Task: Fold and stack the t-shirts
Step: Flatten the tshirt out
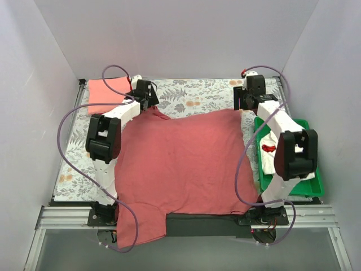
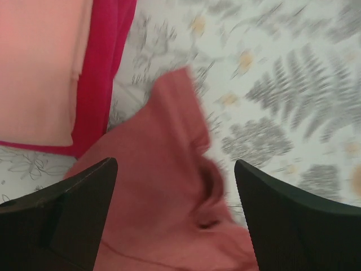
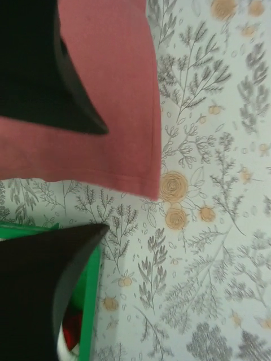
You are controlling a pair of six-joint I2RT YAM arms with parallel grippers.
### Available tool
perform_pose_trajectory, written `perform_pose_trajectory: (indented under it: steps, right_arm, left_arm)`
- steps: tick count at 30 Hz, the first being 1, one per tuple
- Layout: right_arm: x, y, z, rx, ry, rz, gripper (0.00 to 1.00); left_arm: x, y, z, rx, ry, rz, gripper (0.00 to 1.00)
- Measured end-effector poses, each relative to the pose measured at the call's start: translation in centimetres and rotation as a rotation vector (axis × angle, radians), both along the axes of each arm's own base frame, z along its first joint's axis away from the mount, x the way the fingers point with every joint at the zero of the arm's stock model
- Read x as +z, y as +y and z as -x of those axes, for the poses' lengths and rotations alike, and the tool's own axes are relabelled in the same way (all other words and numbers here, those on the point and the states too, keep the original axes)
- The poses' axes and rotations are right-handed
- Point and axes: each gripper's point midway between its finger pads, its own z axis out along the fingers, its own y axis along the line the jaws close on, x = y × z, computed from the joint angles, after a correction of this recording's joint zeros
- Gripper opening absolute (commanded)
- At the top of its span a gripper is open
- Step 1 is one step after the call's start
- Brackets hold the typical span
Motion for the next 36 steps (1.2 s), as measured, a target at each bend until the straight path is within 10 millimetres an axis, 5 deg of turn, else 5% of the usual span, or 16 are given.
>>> perform_pose_trajectory:
  steps: [1, 2, 4, 7, 12, 15, 19, 23, 33, 36]
  right_arm:
    - [-2.0, -0.1, -0.6, 0.002, 0.050, -0.003, 0.82]
    - [-3.5, -0.1, -1.1, 0.009, 0.088, -0.004, 0.97]
    - [-5.0, 0.4, -1.4, 0.024, 0.130, -0.020, 0.98]
    - [-4.5, 1.3, -0.9, 0.054, 0.134, -0.053, 0.98]
    - [-0.3, 3.3, 0.6, 0.126, 0.051, -0.161, 0.98]
    - [0.9, 4.3, 3.3, 0.168, 0.021, -0.239, 0.98]
    - [-1.3, 5.8, 6.3, 0.212, 0.077, -0.307, 0.98]
    - [-4.6, 6.8, 8.3, 0.222, 0.166, -0.332, 0.98]
    - [-12.4, 5.9, 7.7, 0.131, 0.339, -0.277, 0.98]
    - [-13.9, 5.5, 7.1, 0.104, 0.370, -0.259, 0.98]
  left_arm:
    - [-3.0, 0.0, 0.3, -0.002, 0.073, -0.016, 0.85]
    - [-4.9, 0.0, 0.7, -0.006, 0.125, -0.025, 0.85]
    - [-6.1, 0.0, 1.7, -0.017, 0.182, -0.031, 0.85]
    - [-3.1, -0.4, 1.7, -0.033, 0.133, 0.001, 0.86]
    - [4.3, -0.7, 3.5, -0.052, -0.006, 0.088, 0.86]
    - [5.4, 0.1, 7.7, -0.039, -0.014, 0.129, 0.86]
    - [2.8, 0.7, 11.4, -0.026, 0.062, 0.150, 0.87]
    - [0.2, 0.4, 12.4, -0.013, 0.136, 0.177, 0.87]
    - [-8.9, -1.7, 10.3, -0.046, 0.361, 0.179, 0.86]
    - [-8.1, -2.6, 8.1, -0.060, 0.340, 0.190, 0.86]
